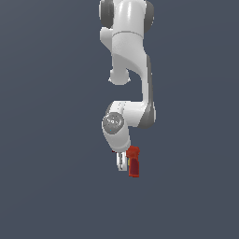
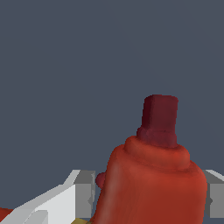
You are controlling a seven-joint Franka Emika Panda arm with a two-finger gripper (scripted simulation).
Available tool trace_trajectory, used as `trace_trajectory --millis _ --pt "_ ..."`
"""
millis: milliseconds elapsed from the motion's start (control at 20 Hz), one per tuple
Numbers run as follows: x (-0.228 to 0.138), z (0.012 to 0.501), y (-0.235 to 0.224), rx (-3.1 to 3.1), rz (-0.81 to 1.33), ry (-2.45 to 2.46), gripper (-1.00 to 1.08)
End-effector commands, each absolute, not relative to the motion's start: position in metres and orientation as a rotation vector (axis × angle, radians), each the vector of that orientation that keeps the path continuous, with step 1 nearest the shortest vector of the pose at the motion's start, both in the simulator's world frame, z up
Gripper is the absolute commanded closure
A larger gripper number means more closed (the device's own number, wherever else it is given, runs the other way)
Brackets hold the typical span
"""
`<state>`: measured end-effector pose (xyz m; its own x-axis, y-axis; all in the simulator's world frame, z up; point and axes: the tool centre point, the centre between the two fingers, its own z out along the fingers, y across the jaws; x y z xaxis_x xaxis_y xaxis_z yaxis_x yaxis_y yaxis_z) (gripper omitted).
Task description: Pick up the object and move it to a goal position.
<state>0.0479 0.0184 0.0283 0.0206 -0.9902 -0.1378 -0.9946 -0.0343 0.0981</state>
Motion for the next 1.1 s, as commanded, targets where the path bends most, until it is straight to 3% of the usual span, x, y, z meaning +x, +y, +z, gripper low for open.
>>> trace_trajectory --millis 0,350,1050 --pt "0.049 0.034 0.022 -2.225 0.259 2.163 1.08" --pt "0.054 0.074 0.045 -2.225 0.259 2.163 1.08" --pt "0.071 0.209 0.126 -2.226 0.257 2.166 1.08"
